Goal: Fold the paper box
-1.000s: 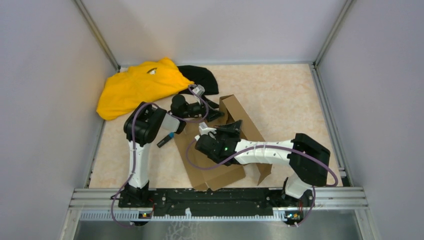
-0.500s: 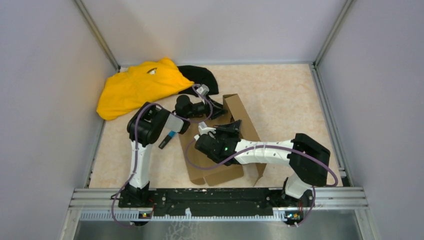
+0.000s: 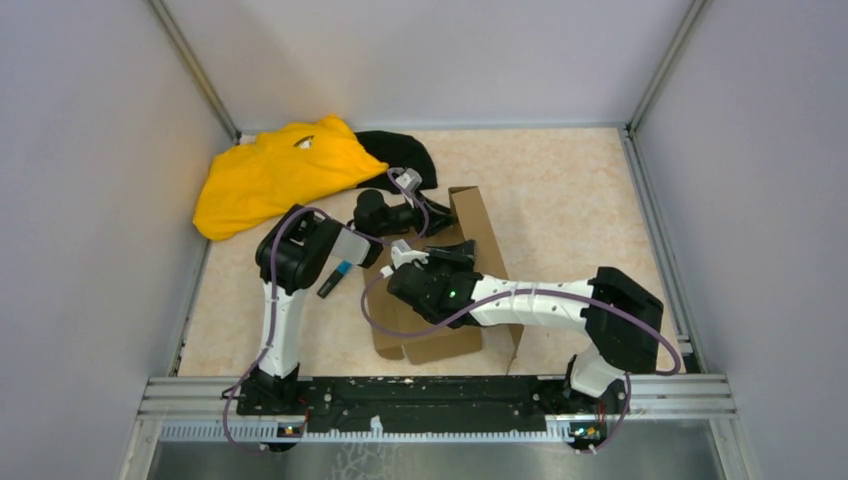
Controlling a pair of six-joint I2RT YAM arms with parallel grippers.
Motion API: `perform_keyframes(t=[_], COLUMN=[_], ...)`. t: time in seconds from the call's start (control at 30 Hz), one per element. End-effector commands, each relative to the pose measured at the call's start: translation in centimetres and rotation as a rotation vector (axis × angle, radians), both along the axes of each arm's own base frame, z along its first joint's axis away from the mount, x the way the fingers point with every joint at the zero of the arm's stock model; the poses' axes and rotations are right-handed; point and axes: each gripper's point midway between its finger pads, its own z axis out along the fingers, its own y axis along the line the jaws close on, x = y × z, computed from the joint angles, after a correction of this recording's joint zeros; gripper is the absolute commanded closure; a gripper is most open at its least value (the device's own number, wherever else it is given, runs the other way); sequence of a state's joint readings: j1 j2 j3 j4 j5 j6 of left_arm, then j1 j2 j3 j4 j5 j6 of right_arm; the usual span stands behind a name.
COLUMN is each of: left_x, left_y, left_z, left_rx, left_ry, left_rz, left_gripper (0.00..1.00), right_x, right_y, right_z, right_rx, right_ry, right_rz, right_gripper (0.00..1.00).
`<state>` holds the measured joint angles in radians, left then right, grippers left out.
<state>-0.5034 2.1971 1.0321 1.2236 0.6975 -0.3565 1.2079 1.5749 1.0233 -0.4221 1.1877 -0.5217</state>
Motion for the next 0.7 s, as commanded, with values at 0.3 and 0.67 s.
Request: perform_keyframes(t=[0.3, 0.67], left_x=[1.7, 1.8], left_y=[-0.4, -1.5], left_z=[1.0, 1.6], left_rx=[0.028, 0.015], left_ry=[-0.05, -0.067], left_rz=[0.077, 0.04], left_gripper=[0.53, 0.46], right_x=[0.5, 1.1], right_y=[1.2, -0.5], right_z=[-0.5, -1.4], right_rx=[0.337, 0.404], right_ry=[0.173, 0.213], right_rz=[-0.012, -0.074], right_gripper=[0.82, 0.83])
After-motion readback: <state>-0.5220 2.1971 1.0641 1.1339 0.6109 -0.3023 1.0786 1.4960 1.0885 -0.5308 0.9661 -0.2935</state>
